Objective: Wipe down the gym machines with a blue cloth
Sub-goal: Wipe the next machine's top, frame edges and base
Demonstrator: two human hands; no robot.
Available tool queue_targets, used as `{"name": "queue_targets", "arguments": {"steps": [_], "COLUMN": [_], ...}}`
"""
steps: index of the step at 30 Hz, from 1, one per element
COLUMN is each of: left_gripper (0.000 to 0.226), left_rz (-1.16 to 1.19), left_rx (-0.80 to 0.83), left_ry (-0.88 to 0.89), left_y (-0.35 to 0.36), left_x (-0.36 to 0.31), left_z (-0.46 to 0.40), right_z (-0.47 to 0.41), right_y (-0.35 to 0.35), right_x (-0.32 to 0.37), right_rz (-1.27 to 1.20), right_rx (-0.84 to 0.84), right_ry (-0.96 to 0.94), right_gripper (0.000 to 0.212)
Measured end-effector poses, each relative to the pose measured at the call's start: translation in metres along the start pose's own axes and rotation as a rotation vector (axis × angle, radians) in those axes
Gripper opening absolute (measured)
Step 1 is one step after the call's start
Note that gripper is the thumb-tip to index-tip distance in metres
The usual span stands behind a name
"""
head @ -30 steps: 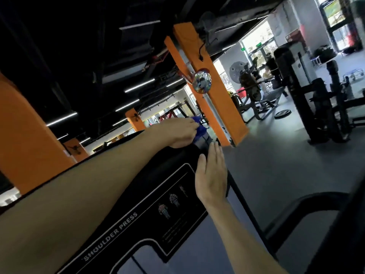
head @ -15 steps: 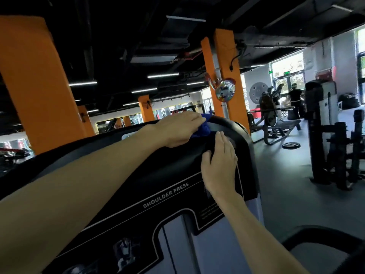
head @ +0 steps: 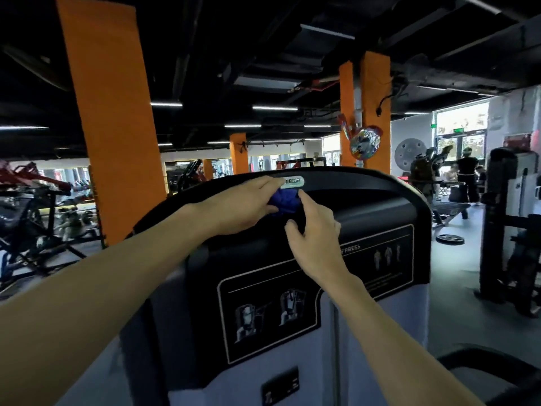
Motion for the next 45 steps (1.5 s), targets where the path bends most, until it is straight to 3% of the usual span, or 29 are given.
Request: {"name": "queue_targets", "arguments": {"steps": [6,12,21,28,32,35,39,45], "left_gripper": [0.058,0.057,0.059,0.053,0.068,0.077,0.055,0.022], "left_rz": [0.03,0.054,0.072,-0.065,-0.059,-0.056,-0.059,0.015], "left_rx": [-0.113,-0.136,-0.33,-0.312,-0.209,-0.146,-0.152,-0.083], "left_ry": [-0.004,-0.005,-0.054,-0.358,-0.634,-0.738,-0.824,-0.76], "left_y": [-0.015,-0.015,-0.018,-0.007,0.015,0.033,0.044,0.051], "left_x": [0.007,0.015,0.033,0.062,0.078,0.084,0.1,0.164], "left_z": [0.06,0.108,0.197,0.292,0.363,0.418,0.478,0.559], "right_z": [0.027,0.037,0.066,0.093,0.125,0.159,0.19,0.213], "right_y": [0.01,0.005,0.029,0.095,0.15,0.191,0.24,0.32], "right_x": [0.053,0.089,0.139,0.189,0.211,0.227,0.257,0.309], "right_rz": [-0.149,-0.099,-0.041,0.046,-0.017,-0.077,-0.201,-0.24], "right_rx": [0.161,0.19,0.158,0.168,0.23,0.304,0.454,0.664], "right_ry": [-0.082,-0.08,-0.294,-0.618,-0.733,-0.749,-0.704,-0.554], "right_gripper": [0.044,0.058,0.042,0.026,0.024,0.024,0.022,0.015]}}
Point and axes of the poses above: each hand's wrist, its own z-axis away from the middle knuckle, its own y-axis out of the palm, x = y × z, the point moved 1 cm from there along -z, towards the middle knuckle, and after that the axes turned 4 degrees about z, right-handed, at the moved point
